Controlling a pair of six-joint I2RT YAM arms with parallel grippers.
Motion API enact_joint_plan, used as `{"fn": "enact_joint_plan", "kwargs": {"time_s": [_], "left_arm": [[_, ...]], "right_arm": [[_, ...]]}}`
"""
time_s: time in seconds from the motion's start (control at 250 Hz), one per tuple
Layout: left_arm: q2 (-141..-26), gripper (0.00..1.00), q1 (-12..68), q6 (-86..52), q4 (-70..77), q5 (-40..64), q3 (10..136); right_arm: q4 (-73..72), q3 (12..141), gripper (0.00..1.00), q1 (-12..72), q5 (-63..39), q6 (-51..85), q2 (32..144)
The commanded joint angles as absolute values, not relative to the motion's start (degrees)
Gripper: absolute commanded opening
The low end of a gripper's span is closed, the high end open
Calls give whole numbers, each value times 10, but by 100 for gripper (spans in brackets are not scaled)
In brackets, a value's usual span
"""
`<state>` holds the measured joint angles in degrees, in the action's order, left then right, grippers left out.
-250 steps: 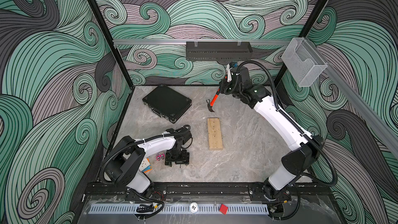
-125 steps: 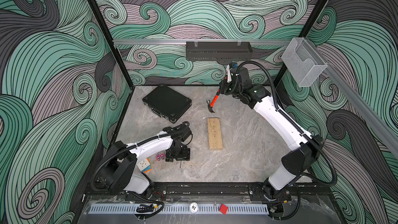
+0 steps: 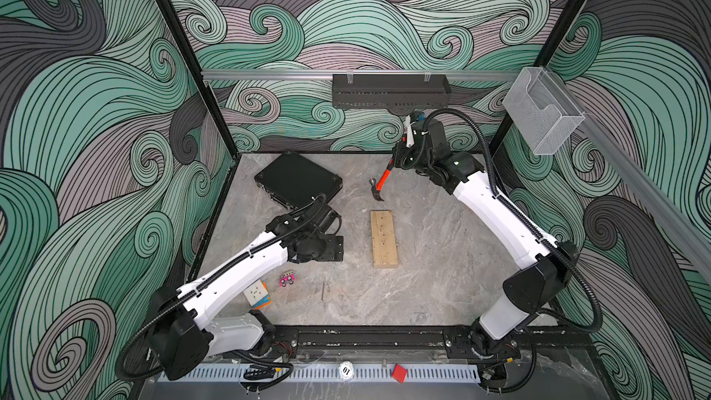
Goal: Use a claw hammer to pull out a nail
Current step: Remove the nail from the mounting plate.
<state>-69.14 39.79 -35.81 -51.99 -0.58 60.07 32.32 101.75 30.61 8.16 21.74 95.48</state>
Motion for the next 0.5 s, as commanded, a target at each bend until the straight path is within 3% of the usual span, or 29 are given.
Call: {"fn": "enact_joint_plan", "kwargs": {"time_s": [0.0, 0.495], "left_arm": [[-664, 90, 401, -323, -496, -48, 630], [-629, 90, 401, -284, -418, -71, 623]], "right_arm": [[282, 1041, 0, 304, 90, 227, 929], [292, 1051, 0, 303, 101, 221, 928]]}}
